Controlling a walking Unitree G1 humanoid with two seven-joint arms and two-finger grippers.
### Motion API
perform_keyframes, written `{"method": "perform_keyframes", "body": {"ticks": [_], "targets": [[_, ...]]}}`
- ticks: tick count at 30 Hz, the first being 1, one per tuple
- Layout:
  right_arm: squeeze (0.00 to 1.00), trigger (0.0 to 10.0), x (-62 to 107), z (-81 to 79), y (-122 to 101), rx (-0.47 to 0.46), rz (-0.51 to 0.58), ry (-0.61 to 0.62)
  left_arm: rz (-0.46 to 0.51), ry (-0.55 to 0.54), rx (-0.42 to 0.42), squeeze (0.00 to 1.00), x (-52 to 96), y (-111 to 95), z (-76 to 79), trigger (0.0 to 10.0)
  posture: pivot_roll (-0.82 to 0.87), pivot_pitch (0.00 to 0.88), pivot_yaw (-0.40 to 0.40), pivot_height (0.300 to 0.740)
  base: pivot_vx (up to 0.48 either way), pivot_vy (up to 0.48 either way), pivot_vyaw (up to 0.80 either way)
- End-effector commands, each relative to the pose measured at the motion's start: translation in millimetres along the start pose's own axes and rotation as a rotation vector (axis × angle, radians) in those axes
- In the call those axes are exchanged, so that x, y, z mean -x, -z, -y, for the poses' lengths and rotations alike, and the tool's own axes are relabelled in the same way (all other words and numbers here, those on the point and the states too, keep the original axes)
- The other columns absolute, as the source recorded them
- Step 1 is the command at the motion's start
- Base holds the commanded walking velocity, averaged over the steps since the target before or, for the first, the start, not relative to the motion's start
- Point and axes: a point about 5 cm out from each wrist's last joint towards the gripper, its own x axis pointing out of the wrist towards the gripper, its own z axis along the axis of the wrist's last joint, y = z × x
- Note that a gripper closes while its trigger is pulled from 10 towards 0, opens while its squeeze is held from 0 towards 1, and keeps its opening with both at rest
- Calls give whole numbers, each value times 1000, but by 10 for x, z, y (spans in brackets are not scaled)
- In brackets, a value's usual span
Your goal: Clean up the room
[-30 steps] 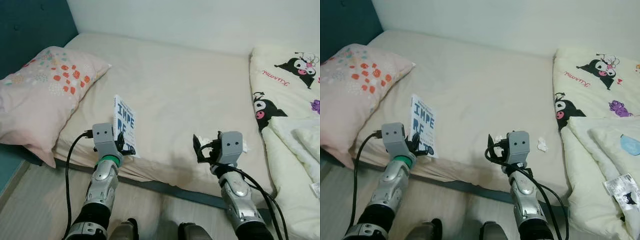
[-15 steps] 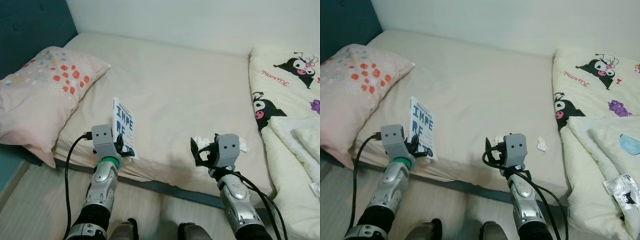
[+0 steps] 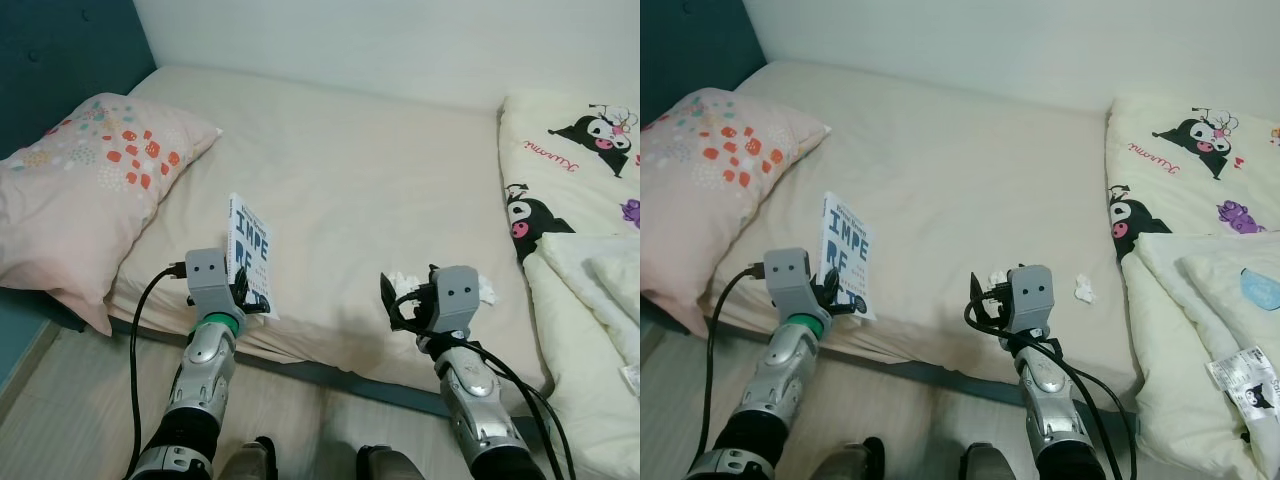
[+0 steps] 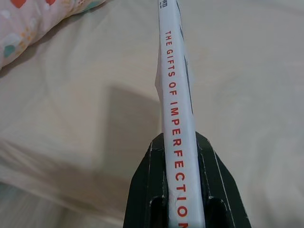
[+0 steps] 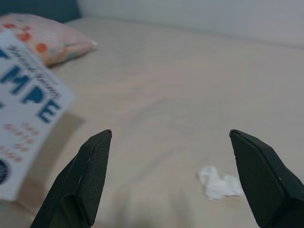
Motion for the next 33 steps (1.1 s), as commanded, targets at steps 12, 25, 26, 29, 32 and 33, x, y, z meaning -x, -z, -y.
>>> {"method": "perform_keyframes", "body": {"ticks": [12,25,26,29,32,33], "targets": [[0,10000,-15,142,18,46,-11,102,-5,-9,1,0,34,43,-7,10000,-33,48,30,740,0,0,0],[0,10000,-7,171,60,70,-32,132,8,-5,-10,0,1,-2,-7,10000,-30,54,38,740,0,0,0],[0,10000,-8,167,78,72,-47,134,9,-3,-13,0,1,-3,-7,10000,-30,54,38,740,0,0,0],[0,10000,-9,174,147,96,-106,148,9,1,-34,0,2,-4,-9,10000,-25,56,34,740,0,0,0],[0,10000,-2,204,212,131,-160,180,9,17,-79,0,6,-1,-12,10000,-22,58,35,740,0,0,0],[0,10000,0,212,220,128,-164,188,2,23,-100,0,11,9,-15,10000,-20,60,36,740,0,0,0]]}}
